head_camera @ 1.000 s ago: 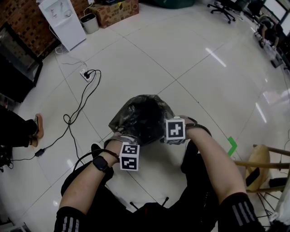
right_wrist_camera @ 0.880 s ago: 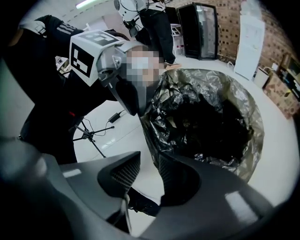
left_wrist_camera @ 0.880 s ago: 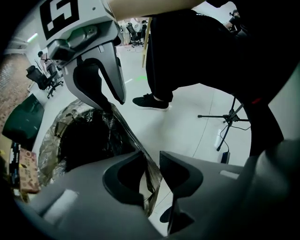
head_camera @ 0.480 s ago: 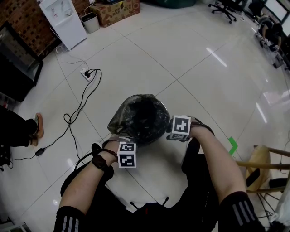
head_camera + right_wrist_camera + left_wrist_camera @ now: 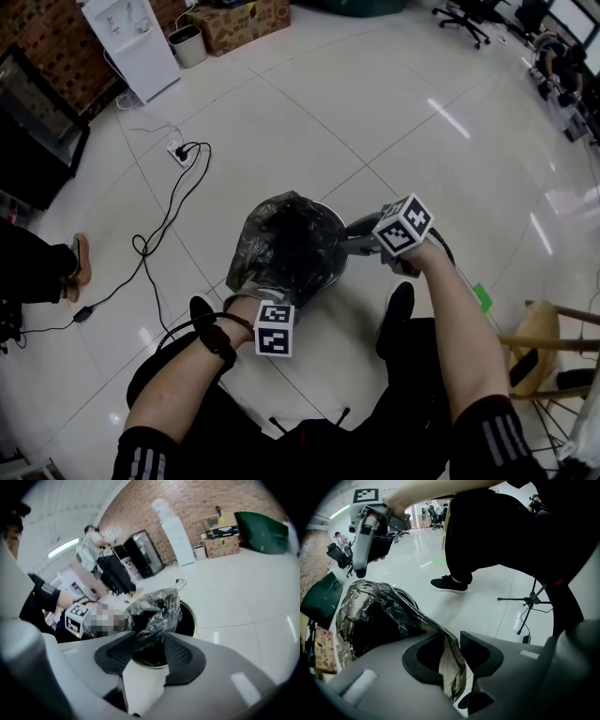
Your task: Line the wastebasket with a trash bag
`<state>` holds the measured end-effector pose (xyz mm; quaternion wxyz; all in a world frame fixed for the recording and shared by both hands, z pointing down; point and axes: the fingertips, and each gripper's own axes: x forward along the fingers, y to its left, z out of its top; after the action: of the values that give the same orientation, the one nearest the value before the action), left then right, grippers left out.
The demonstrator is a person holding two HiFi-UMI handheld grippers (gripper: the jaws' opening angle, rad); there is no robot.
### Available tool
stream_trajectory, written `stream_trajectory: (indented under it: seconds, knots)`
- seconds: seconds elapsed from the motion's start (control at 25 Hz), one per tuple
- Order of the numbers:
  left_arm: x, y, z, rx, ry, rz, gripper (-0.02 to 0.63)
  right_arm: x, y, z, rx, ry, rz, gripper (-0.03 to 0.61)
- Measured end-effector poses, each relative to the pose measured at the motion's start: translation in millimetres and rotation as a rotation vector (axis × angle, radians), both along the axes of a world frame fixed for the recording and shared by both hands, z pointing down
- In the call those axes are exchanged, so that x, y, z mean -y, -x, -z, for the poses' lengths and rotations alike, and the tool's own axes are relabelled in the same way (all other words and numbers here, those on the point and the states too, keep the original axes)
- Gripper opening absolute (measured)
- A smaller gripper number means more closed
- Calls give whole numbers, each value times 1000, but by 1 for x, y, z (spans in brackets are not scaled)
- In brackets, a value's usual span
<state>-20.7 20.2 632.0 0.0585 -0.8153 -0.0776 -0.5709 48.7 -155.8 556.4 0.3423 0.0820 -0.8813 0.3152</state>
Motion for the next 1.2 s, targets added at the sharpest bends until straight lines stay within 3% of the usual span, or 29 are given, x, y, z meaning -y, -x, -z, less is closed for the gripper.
stream_trajectory:
  seconds: [0.12, 0.36, 0.48, 0.6, 0.64, 0.76, 1.0, 1.2]
  knots:
    - [1, -5, 5, -9, -15, -4, 101, 10, 8, 2, 52, 63, -112, 241]
    - [0, -15, 10, -26, -29, -27, 101, 30, 5, -22, -55, 21, -236, 224]
    - [-2, -15, 9, -22, -29, -35, 101, 35, 4, -21, 4, 49, -276, 221]
    - [0, -16, 9, -23, -30, -36, 101, 25, 12, -20, 52, 100, -235, 70]
    - [0, -16, 9, -23, -31, -34, 101, 22, 12, -23, 34, 98, -217, 6]
    - [1, -16, 9, -22, -34, -30, 101, 18, -2, -33, -57, 85, -190, 5]
    - [-2, -23, 0, -17, -52, -31, 114, 28, -54, -58, -195, 69, -272, 5]
    - [1, -33, -11, 0, -95, -35, 120, 33, -65, -83, -266, 42, -302, 5]
